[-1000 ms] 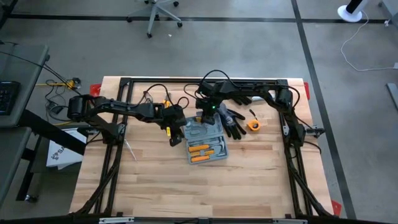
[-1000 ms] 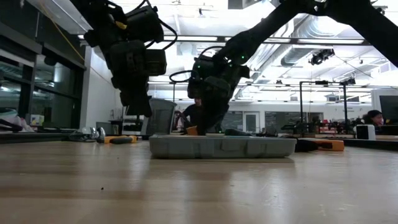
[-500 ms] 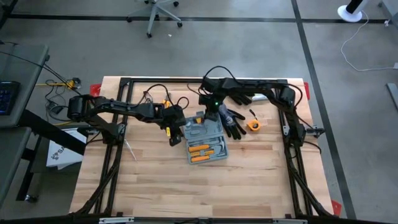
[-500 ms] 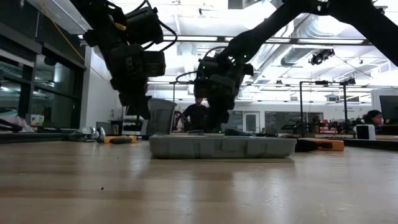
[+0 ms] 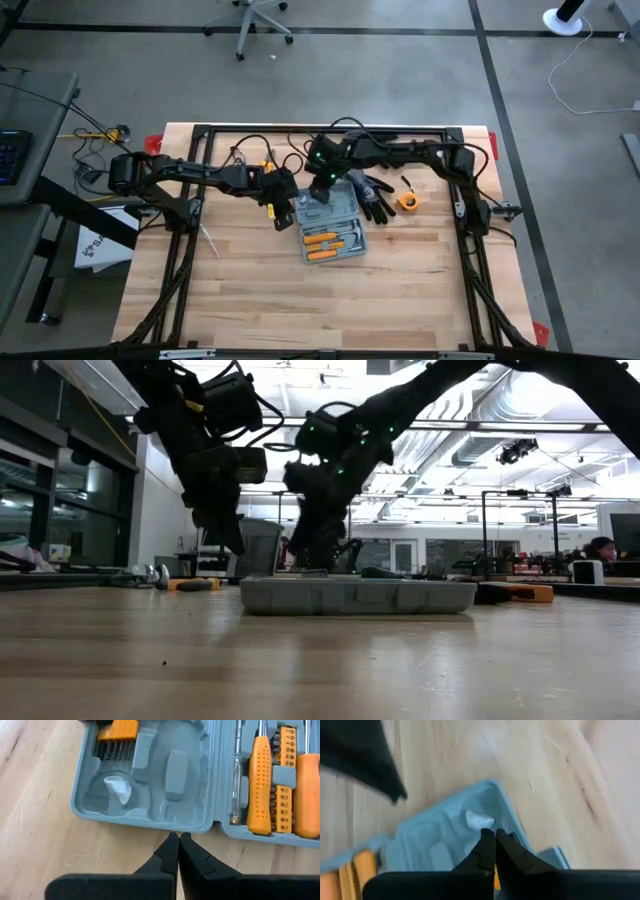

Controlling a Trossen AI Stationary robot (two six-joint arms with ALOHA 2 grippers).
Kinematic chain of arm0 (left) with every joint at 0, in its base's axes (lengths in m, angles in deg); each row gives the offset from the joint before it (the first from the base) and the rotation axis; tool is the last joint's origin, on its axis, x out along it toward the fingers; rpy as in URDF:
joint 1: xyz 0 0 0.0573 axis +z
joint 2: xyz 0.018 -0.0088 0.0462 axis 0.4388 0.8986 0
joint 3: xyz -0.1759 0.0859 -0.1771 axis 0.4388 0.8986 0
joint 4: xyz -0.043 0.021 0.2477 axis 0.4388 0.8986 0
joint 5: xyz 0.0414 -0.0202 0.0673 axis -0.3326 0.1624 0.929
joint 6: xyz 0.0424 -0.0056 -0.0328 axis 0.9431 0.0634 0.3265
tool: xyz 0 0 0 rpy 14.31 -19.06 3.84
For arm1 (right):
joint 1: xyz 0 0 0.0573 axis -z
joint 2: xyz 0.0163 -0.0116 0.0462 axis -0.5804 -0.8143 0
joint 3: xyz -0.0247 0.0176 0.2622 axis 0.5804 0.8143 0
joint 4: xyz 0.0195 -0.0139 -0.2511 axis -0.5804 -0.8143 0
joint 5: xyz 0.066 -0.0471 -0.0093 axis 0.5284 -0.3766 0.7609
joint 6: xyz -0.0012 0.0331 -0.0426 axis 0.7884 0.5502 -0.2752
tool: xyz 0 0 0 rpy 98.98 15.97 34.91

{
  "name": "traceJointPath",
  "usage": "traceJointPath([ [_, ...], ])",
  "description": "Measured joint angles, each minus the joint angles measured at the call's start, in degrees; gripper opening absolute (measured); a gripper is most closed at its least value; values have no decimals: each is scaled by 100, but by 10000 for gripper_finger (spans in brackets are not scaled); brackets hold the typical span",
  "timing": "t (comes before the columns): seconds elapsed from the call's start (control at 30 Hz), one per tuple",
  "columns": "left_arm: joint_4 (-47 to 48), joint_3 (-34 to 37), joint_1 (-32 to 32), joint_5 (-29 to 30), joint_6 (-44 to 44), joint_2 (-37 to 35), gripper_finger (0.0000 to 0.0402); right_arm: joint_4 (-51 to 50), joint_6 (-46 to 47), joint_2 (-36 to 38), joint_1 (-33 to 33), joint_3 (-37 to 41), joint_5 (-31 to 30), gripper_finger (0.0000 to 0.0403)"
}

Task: Prefit tool cases
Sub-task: Put the yellow hex keys into the gray toolbox

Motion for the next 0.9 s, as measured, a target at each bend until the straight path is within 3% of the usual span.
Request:
traceJointPath([
  [0.23, 10, 2, 0, -5, 7, 0, 0, 139, 846, -670, -19, -24, -34, 0],
  [0.43, 83, 2, 0, -45, -57, 0, 0, 375, 1100, -485, 78, 22, 486, 0],
  [0.57, 32, 7, 0, -265, -245, -185, 0, 1036, 1264, -191, 132, 0, 1230, 0],
  [0.7, -129, 7, 0, -479, -294, -732, 0, 2225, 2016, -229, 135, 130, 2235, 0],
  [0.8, -234, 112, 36, -450, -386, -1320, 0, 4213, 3319, -215, 131, 576, 2865, 0],
  [0.9, -516, 503, 155, -409, -695, -2009, 0, 6296, 4739, -205, 102, 1274, 2936, 0],
])
